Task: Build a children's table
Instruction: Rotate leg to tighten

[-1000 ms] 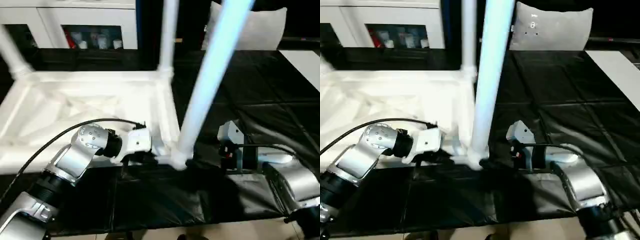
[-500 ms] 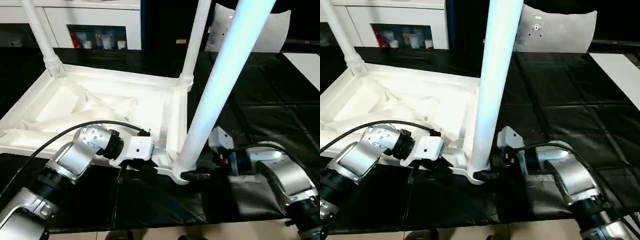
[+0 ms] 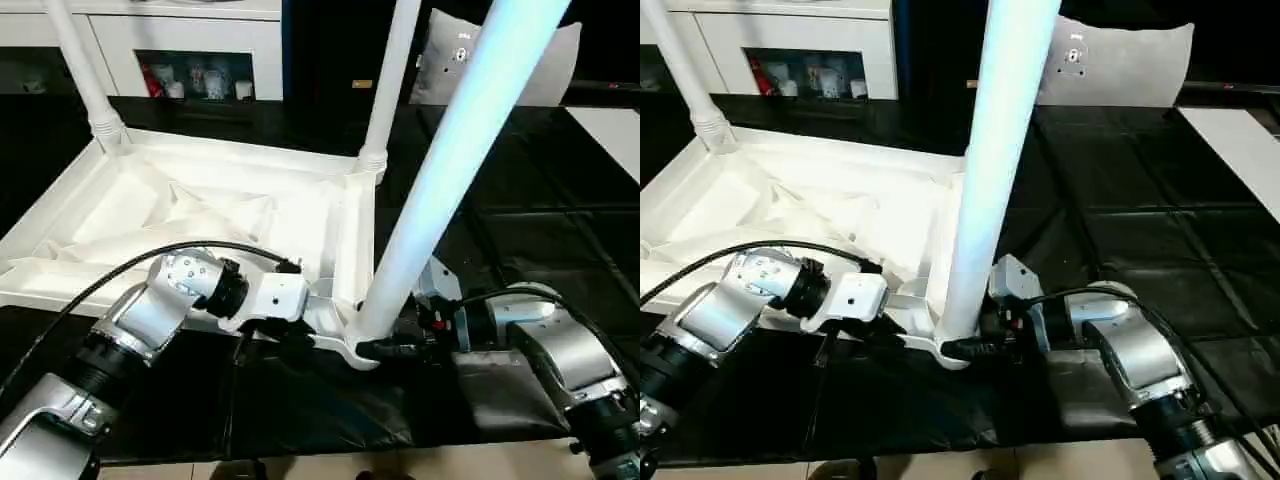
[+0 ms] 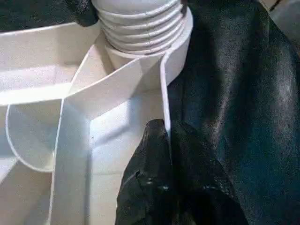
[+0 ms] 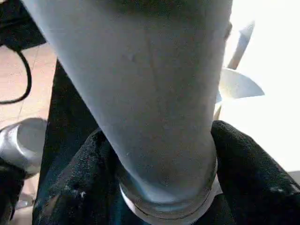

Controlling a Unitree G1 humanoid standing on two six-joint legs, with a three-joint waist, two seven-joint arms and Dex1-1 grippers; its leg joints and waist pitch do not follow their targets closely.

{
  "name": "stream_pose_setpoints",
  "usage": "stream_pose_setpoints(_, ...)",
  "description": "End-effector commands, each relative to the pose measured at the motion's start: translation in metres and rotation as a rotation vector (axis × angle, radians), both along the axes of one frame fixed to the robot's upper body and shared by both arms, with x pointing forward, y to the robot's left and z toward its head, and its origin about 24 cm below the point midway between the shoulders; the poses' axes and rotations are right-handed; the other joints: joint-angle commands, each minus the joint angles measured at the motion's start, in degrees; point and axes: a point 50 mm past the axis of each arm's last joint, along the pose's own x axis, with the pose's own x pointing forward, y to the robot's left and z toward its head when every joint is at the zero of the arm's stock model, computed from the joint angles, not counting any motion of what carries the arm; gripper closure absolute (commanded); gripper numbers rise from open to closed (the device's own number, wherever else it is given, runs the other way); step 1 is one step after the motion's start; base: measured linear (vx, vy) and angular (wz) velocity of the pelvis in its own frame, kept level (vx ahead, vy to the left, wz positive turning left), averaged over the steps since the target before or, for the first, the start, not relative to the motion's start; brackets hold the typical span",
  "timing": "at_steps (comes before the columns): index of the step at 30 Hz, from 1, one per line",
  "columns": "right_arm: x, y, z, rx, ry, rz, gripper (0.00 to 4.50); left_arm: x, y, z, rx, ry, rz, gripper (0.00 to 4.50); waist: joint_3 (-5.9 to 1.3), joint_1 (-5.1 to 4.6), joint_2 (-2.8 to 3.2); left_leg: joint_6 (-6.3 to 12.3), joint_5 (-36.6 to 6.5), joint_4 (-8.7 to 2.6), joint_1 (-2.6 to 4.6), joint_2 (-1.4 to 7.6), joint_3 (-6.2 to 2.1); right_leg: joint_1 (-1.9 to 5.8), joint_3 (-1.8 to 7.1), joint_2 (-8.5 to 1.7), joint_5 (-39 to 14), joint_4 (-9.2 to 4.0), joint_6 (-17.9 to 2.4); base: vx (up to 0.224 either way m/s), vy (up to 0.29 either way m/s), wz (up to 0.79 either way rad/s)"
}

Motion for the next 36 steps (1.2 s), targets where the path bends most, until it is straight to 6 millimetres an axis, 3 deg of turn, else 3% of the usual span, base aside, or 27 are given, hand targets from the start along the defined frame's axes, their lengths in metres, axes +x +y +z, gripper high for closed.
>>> stream_pose_setpoints(1,-0.001,0.007,-0.004,0.033,0.037,-0.083,1.83,-0.007,-0.011,-0.010,0.012,0.030,-0.013,4.50,-3.77,-0.24,-0.27,5.04,-7.39,-3.10,1.96,3.05,-0.50,1.96,1.79,-3.90,1.09,-3.10,-16.80,0.000,0.000,0.00)
stream_pose_setpoints(2,0.000,0.010,-0.006,0.045,0.049,-0.137,1.83,-0.006,-0.013,-0.010,0.000,0.025,0.019,4.50,-3.70,-0.41,-0.26,4.90,-8.02,-3.17,1.93,3.08,-0.45,1.85,1.82,-3.99,0.15,-3.19,-16.90,0.000,0.000,0.00)
stream_pose_setpoints(5,0.003,0.023,-0.013,0.052,0.051,-0.267,1.83,0.002,-0.020,-0.010,-0.038,0.029,0.171,4.50,-2.86,-0.83,0.00,1.37,-14.41,-3.94,2.31,3.06,-0.59,1.24,1.94,-4.01,-11.30,-4.34,-15.02,-0.017,0.001,-0.01)
stream_pose_setpoints(7,0.007,0.031,-0.017,0.076,0.065,-0.369,1.83,0.006,-0.026,-0.009,-0.061,0.029,0.255,4.50,-2.43,-1.45,-0.31,-2.49,-21.49,-4.32,2.52,2.74,-1.34,0.99,1.91,-4.51,-26.15,-5.38,-11.35,-0.056,0.005,-0.06)
stream_pose_setpoints(8,0.010,0.038,-0.019,0.091,0.078,-0.452,1.83,0.009,-0.031,-0.009,-0.075,0.025,0.323,4.50,-2.34,-1.88,-0.10,-3.57,-23.02,-4.49,2.68,2.76,-1.54,0.51,2.04,-4.51,-28.85,-5.69,-10.01,-0.059,0.020,-0.13)
stream_pose_setpoints(10,0.015,0.047,-0.022,0.119,0.108,-0.581,1.83,0.014,-0.042,-0.008,-0.110,0.025,0.417,4.50,-2.21,-2.56,-0.05,-4.54,-24.59,-4.87,2.22,2.58,-2.04,0.62,1.74,-4.48,-31.10,-5.86,-8.45,-0.056,0.027,-0.16)
stream_pose_setpoints(13,0.023,0.056,-0.023,0.115,0.105,-0.709,1.84,0.022,-0.054,-0.003,-0.140,0.003,0.555,4.50,-2.26,-3.54,-0.19,-4.87,-27.32,-4.79,2.63,2.37,-2.32,-0.04,1.63,-4.32,-31.05,-6.37,-7.68,0.000,0.000,0.00)
stream_pose_setpoints(16,0.030,0.066,-0.021,0.099,0.093,-0.812,1.84,0.028,-0.069,0.003,-0.188,-0.010,0.682,4.50,-2.36,-3.95,-0.41,-3.54,-26.62,-4.69,2.37,2.09,-2.24,-0.08,1.62,-4.35,-30.13,-6.54,-7.16,0.000,0.000,0.00)
stream_pose_setpoints(18,0.032,0.068,-0.021,0.087,0.083,-0.821,1.84,0.029,-0.072,0.004,-0.199,-0.017,0.700,4.50,-2.48,-3.98,-0.25,-2.86,-26.21,-4.61,2.52,2.12,-2.20,-0.23,1.67,-4.32,-28.20,-6.72,-7.24,0.000,0.000,0.00)
stream_pose_setpoints(19,0.033,0.069,-0.020,0.088,0.071,-0.837,1.84,0.030,-0.075,0.006,-0.201,-0.033,0.706,4.50,-2.67,-3.98,-0.18,-2.25,-24.77,-4.74,2.13,2.13,-2.13,0.16,1.65,-4.22,-25.01,-6.55,-7.41,0.000,0.000,0.00)
stream_pose_setpoints(21,0.032,0.069,-0.019,0.107,0.074,-0.842,1.84,0.031,-0.075,0.006,-0.196,-0.054,0.696,4.50,-2.91,-3.86,-0.26,-1.27,-22.16,-4.75,1.82,2.17,-1.76,0.25,1.77,-3.96,-19.16,-6.25,-8.06,0.000,0.000,0.00)
stream_pose_setpoints(22,0.032,0.068,-0.019,0.122,0.079,-0.854,1.49,0.031,-0.074,0.006,-0.188,-0.065,0.683,4.50,-2.84,-3.80,-0.11,-0.58,-21.70,-4.79,1.89,2.24,-1.61,0.19,1.76,-3.87,-17.40,-6.16,-8.64,0.000,0.000,0.00)
stream_pose_setpoints(25,0.032,0.065,-0.017,0.136,0.076,-0.864,1.11,0.030,-0.069,0.004,-0.169,-0.076,0.672,4.50,-2.74,-3.67,-0.16,-0.22,-21.93,-4.71,1.88,2.23,-1.46,0.11,1.81,-4.02,-18.63,-6.39,-8.67,0.000,0.000,0.00)
stream_pose_setpoints(27,0.032,0.058,-0.016,0.142,0.056,-0.866,1.05,0.029,-0.060,0.000,-0.144,-0.078,0.659,4.50,-2.84,-3.58,-0.03,-0.63,-22.52,-4.78,1.86,2.28,-1.53,0.11,1.81,-4.07,-19.78,-6.43,-8.26,0.000,0.000,0.00)
stream_pose_setpoints(31,0.031,0.048,-0.011,0.153,0.015,-0.818,0.65,0.026,-0.048,-0.004,-0.120,-0.078,0.612,4.50,-3.03,-3.63,-0.05,-0.29,-20.71,-4.79,1.68,2.43,-1.40,0.30,1.84,-3.97,-16.77,-6.12,-8.81,0.000,0.000,0.00)
stream_pose_setpoints(32,0.031,0.043,-0.009,0.159,-0.002,-0.794,0.61,0.026,-0.043,-0.005,-0.109,-0.078,0.590,4.50,-3.20,-3.55,-0.11,0.45,-19.06,-4.59,1.57,2.47,-1.20,0.38,1.86,-3.90,-14.25,-5.96,-9.44,0.000,0.000,0.00)
stream_pose_setpoints(35,0.029,0.033,-0.004,0.157,-0.027,-0.730,0.41,0.024,-0.035,-0.007,-0.088,-0.083,0.530,4.50,-3.27,-3.53,-0.15,1.15,-17.69,-4.43,1.28,2.39,-1.03,0.61,1.79,-3.96,-13.27,-5.83,-10.12,0.000,0.000,0.00)
stream_pose_setpoints(36,0.028,0.026,-0.004,0.137,-0.044,-0.692,0.19,0.023,-0.030,-0.008,-0.078,-0.073,0.505,4.50,-3.29,-3.34,0.11,1.35,-16.81,-4.35,1.27,2.46,-0.98,0.62,1.81,-4.03,-12.44,-5.74,-10.40,0.000,0.000,0.00)
